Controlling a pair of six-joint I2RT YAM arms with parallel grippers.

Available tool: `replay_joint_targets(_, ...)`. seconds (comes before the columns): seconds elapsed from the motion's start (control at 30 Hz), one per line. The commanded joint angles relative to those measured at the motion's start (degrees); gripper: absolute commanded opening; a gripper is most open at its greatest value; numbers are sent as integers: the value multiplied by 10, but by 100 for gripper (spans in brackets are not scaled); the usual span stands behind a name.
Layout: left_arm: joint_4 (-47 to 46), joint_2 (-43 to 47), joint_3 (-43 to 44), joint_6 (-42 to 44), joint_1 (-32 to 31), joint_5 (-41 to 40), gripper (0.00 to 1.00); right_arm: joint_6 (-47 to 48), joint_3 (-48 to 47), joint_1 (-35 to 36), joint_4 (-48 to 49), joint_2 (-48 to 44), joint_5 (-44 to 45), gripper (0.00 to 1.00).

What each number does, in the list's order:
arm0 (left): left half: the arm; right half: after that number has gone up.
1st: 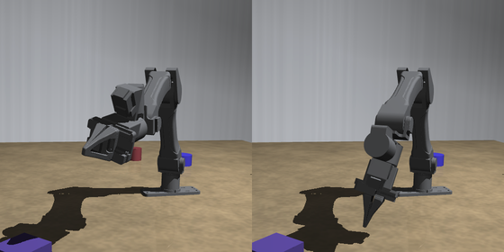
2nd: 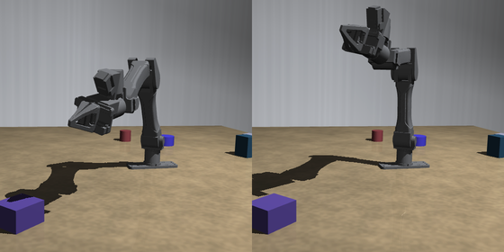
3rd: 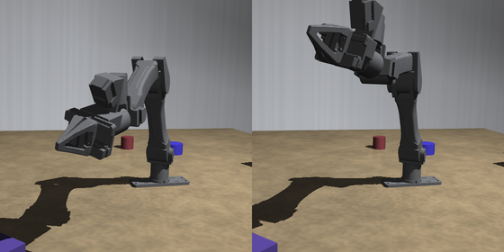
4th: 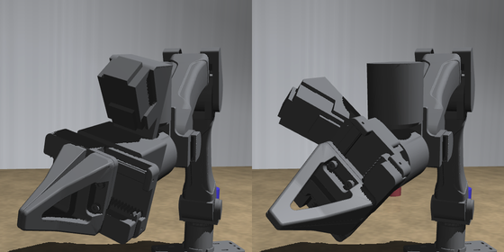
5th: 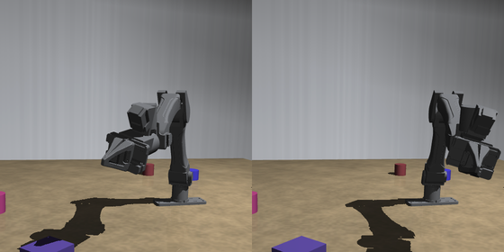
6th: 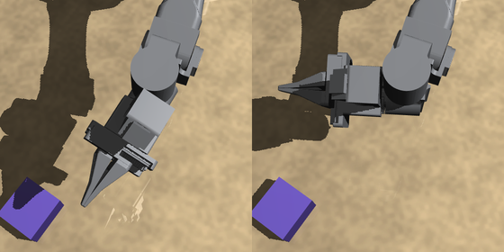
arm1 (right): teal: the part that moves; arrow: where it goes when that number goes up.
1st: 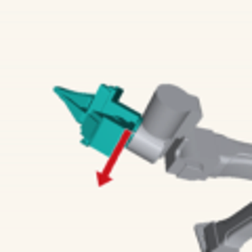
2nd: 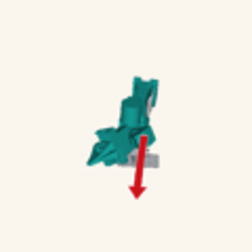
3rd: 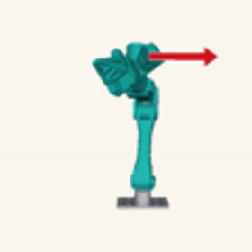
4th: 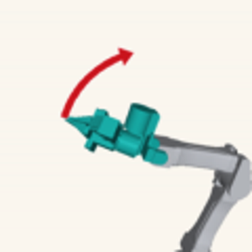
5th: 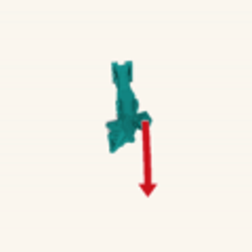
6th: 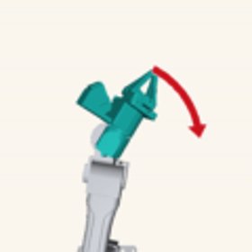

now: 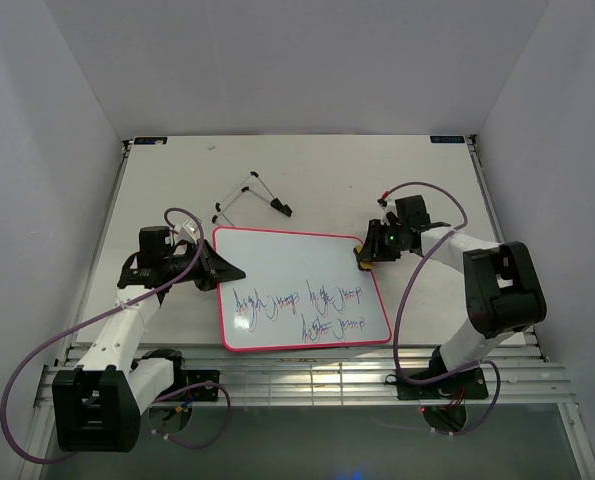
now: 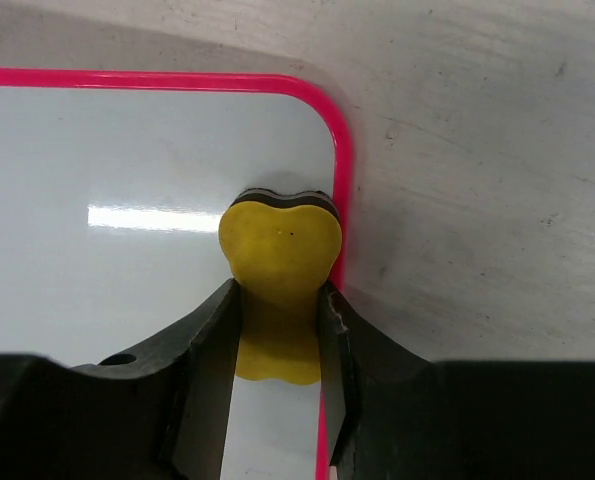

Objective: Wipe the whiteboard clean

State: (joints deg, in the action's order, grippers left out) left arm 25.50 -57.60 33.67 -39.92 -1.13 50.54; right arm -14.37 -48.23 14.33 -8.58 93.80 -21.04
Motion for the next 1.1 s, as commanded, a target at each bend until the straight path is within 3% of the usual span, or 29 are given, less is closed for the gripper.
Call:
replay_joint_targets(0.0,-25,-1,6,74,-8,-102,0,37,27,32,-101,29,23,32)
replay_joint_targets(0.2,-31,-5,4,79,-8,-83,0,5,-65,170,-111,47,11,31)
replay_joint_targets(0.4,-40,-19,2,85,-9,-47,0,-29,-247,308,-132,117,4,32)
replay_joint_targets(0.57,-40,-17,1,86,-10,-46,0,-36,-409,376,-179,183,5,31)
replay_joint_targets(0.67,-40,-12,2,83,-10,-51,0,-31,-445,396,-205,212,15,31)
replay_joint_targets(0.77,-33,-1,2,77,-9,-73,0,-25,-406,390,-200,200,40,31)
replay_joint_targets(0.87,-21,13,5,67,-10,-115,0,-27,-298,356,-177,155,56,31)
replay_joint_targets(1.0,-3,29,10,56,-9,-175,0,-31,-64,237,-106,39,47,31)
replay_joint_targets(1.07,0,40,10,53,-8,-191,0,-22,1,193,-94,-4,43,31)
